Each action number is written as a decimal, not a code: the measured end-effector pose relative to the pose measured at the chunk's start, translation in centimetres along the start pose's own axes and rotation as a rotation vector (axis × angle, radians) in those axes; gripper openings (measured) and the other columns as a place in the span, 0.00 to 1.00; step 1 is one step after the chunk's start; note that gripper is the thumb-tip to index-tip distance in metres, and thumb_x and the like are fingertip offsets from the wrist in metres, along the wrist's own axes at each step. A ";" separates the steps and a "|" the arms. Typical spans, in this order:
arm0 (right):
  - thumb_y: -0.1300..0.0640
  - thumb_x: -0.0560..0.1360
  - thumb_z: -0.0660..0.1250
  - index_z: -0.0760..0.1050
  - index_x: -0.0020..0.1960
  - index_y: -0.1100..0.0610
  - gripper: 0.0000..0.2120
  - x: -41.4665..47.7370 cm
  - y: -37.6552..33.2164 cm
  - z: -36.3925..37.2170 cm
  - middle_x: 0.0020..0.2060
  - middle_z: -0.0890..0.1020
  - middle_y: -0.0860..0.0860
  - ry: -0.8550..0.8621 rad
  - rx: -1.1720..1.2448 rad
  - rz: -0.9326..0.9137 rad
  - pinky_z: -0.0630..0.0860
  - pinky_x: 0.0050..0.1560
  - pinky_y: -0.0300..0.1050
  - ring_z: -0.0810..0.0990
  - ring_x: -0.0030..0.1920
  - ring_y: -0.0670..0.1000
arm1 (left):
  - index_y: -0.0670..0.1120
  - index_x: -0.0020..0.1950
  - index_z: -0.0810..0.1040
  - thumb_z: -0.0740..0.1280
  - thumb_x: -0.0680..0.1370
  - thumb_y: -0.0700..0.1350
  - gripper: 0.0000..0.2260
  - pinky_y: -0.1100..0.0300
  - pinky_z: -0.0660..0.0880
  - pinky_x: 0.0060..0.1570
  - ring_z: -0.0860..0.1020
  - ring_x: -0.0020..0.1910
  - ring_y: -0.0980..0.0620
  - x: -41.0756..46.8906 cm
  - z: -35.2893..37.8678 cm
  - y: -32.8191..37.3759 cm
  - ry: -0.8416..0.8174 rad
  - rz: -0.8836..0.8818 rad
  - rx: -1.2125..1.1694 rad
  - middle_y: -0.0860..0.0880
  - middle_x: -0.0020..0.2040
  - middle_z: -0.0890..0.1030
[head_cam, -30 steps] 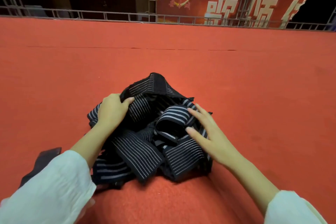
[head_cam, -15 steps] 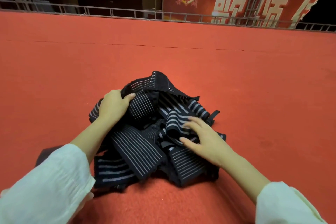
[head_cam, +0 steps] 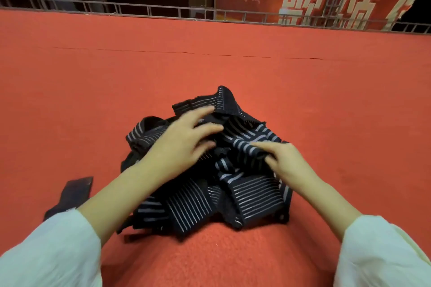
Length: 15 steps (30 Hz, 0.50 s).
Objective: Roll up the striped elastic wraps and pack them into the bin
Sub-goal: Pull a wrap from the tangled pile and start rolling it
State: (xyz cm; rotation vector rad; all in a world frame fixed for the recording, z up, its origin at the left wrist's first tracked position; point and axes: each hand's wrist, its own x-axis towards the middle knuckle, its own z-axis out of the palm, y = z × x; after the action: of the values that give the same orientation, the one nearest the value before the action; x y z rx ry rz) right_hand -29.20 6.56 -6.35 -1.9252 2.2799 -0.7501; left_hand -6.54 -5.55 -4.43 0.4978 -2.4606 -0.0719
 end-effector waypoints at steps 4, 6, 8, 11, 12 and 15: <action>0.76 0.67 0.62 0.81 0.58 0.58 0.25 -0.5 2.4 -3.0 0.56 0.83 0.54 0.158 -0.002 -0.040 0.68 0.59 0.37 0.80 0.59 0.53 | 0.59 0.76 0.59 0.60 0.75 0.66 0.31 0.43 0.41 0.75 0.37 0.77 0.51 -1.6 2.0 0.2 -0.460 -0.161 0.269 0.53 0.79 0.41; 0.76 0.68 0.62 0.81 0.59 0.57 0.25 -1.0 3.4 -3.7 0.58 0.82 0.53 0.162 -0.035 -0.030 0.68 0.60 0.38 0.79 0.61 0.52 | 0.60 0.76 0.57 0.59 0.74 0.69 0.33 0.38 0.39 0.74 0.33 0.76 0.50 -1.7 2.5 -0.4 -0.508 -0.192 0.337 0.55 0.77 0.34; 0.75 0.70 0.61 0.79 0.62 0.57 0.25 -1.7 4.4 -3.1 0.63 0.78 0.53 0.083 -0.079 0.010 0.66 0.66 0.40 0.75 0.66 0.52 | 0.59 0.76 0.60 0.59 0.75 0.67 0.31 0.36 0.41 0.73 0.33 0.76 0.49 -1.3 2.7 -0.9 -0.518 -0.220 0.339 0.56 0.77 0.32; 0.64 0.76 0.65 0.77 0.65 0.53 0.18 -0.4 13.2 2.4 0.65 0.76 0.53 0.011 0.008 0.076 0.64 0.71 0.56 0.70 0.69 0.57 | 0.55 0.69 0.72 0.63 0.78 0.59 0.21 0.36 0.47 0.74 0.38 0.78 0.50 -0.5 2.7 -1.5 -0.488 -0.233 0.321 0.56 0.79 0.39; 0.55 0.78 0.66 0.75 0.67 0.48 0.18 2.1 23.0 6.8 0.66 0.76 0.52 0.055 0.027 0.148 0.65 0.69 0.63 0.68 0.71 0.60 | 0.52 0.66 0.75 0.64 0.79 0.56 0.17 0.37 0.49 0.74 0.40 0.78 0.51 -0.3 2.6 -1.6 -0.475 -0.230 0.325 0.57 0.79 0.41; 0.52 0.81 0.61 0.68 0.72 0.45 0.19 5.3 30.8 9.8 0.68 0.75 0.49 0.024 0.239 -0.028 0.63 0.67 0.70 0.66 0.71 0.66 | 0.48 0.61 0.78 0.65 0.79 0.49 0.12 0.39 0.51 0.73 0.47 0.78 0.53 0.4 1.8 -3.0 -0.409 -0.237 0.332 0.58 0.79 0.47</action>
State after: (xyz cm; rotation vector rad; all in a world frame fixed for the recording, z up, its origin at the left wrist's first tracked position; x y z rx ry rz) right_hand -54.88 1.51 -26.00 -1.8520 2.0695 -1.0020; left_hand -6.86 -8.55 -6.13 1.0042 -2.8130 0.1571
